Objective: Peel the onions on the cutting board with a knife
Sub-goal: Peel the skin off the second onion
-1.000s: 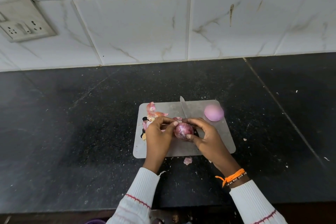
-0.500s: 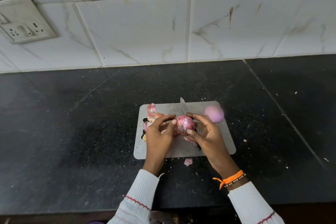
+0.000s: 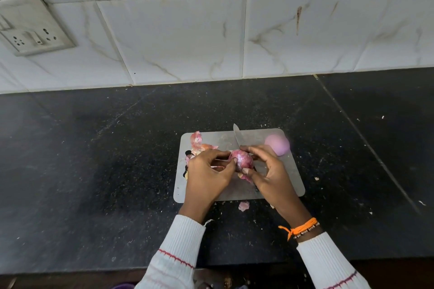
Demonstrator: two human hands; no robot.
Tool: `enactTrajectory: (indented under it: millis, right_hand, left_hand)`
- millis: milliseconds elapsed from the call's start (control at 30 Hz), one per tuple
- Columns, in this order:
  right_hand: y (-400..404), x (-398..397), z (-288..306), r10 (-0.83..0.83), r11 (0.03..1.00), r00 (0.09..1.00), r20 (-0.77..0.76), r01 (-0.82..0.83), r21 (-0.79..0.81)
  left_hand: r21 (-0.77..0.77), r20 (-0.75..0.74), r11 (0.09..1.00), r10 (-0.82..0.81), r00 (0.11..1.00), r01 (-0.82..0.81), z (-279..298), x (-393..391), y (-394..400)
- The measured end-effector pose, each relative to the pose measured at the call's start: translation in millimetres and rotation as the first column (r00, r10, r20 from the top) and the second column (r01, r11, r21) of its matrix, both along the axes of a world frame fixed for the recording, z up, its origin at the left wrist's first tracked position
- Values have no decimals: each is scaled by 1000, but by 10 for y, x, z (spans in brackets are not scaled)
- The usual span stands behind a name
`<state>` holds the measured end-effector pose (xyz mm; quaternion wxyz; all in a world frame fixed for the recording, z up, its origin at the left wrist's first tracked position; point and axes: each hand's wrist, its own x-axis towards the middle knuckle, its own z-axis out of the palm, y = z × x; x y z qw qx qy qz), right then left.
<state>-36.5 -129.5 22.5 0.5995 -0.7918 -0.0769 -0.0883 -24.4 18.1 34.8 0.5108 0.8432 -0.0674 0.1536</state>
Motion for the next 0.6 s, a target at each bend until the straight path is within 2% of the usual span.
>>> enactTrajectory:
  millis: [433,600]
  right_hand:
    - [-35,-12,-28,36,999,999,-27,-36,3]
    - [-22,-4,-26,2,1000,1000,-27,-2,0]
  left_hand:
    - [93,-17,996,-3,1000,4,-46,26,-14]
    - [10,-26,999,48,998,-48,-46,30,-27]
